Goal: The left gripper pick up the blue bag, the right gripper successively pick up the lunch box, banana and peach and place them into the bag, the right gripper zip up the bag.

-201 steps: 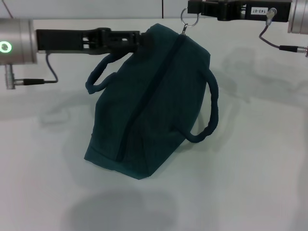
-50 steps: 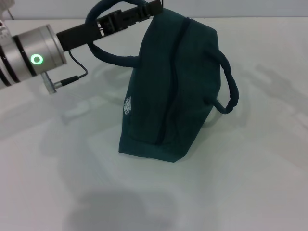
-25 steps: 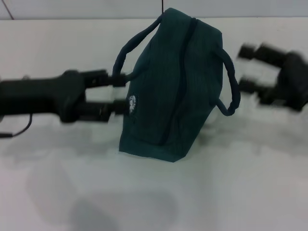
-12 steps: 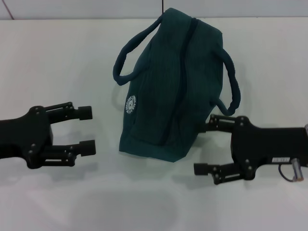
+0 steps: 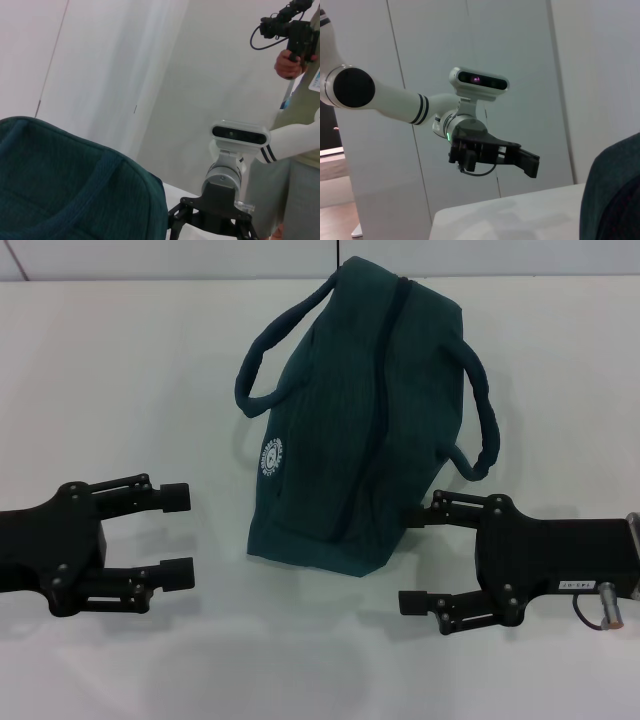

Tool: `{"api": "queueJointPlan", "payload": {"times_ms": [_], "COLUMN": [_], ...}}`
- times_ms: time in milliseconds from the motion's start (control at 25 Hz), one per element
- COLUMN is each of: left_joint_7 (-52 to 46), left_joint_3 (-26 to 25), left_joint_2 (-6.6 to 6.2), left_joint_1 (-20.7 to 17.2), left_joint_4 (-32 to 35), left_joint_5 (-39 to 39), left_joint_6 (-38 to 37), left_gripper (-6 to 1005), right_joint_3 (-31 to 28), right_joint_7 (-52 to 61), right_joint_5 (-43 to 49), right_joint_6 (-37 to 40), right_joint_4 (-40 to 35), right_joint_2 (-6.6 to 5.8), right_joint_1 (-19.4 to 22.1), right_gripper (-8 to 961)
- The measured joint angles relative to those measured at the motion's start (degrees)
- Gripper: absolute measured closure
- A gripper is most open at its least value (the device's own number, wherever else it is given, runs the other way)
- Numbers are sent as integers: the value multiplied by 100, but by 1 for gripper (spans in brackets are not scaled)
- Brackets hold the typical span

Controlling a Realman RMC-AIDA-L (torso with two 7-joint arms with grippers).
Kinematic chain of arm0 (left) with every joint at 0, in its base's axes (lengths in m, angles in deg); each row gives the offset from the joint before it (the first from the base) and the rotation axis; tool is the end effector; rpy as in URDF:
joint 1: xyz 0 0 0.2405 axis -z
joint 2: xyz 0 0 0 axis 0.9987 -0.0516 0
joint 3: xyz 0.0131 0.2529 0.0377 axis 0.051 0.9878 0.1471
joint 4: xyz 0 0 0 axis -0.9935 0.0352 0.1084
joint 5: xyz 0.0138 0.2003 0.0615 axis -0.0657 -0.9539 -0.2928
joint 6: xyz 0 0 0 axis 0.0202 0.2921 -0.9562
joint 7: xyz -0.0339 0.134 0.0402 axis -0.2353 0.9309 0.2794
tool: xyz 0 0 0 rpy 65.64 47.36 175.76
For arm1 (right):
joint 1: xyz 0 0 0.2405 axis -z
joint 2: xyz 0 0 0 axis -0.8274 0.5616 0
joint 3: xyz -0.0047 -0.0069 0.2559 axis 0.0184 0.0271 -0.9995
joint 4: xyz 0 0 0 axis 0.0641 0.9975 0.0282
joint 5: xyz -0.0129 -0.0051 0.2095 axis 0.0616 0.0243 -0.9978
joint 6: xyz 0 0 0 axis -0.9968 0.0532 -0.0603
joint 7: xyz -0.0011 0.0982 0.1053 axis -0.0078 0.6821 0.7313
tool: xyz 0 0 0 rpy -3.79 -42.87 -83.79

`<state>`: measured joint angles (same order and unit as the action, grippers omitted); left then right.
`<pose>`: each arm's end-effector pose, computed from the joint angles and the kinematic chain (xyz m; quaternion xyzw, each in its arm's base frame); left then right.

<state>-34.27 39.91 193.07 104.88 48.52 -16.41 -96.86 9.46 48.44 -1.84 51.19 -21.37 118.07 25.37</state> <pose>-0.2836 0.2455 0.0631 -0.9228 -0.1847 -0.3374 0.0216 0.2290 0.2863 -0.0430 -0.9429 0.0575 0.3280 0.0070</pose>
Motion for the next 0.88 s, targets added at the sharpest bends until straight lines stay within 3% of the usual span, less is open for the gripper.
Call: {"api": "queueJointPlan", "payload": {"times_ms": [880], "left_joint_7": [295], "left_joint_3": [19], "left_joint_2": [76], "left_joint_1": [36], "left_joint_4": [-182], "left_joint_5": [-30], "left_joint_6": [13], "left_gripper": [126], "right_joint_3": [0], "right_joint_7": [6], "right_joint_5": [1], "right_joint_6": [-95], "right_joint_4": [4], "right_joint_2": [-4], "right_joint_1": [6], "right_gripper": [75]}}
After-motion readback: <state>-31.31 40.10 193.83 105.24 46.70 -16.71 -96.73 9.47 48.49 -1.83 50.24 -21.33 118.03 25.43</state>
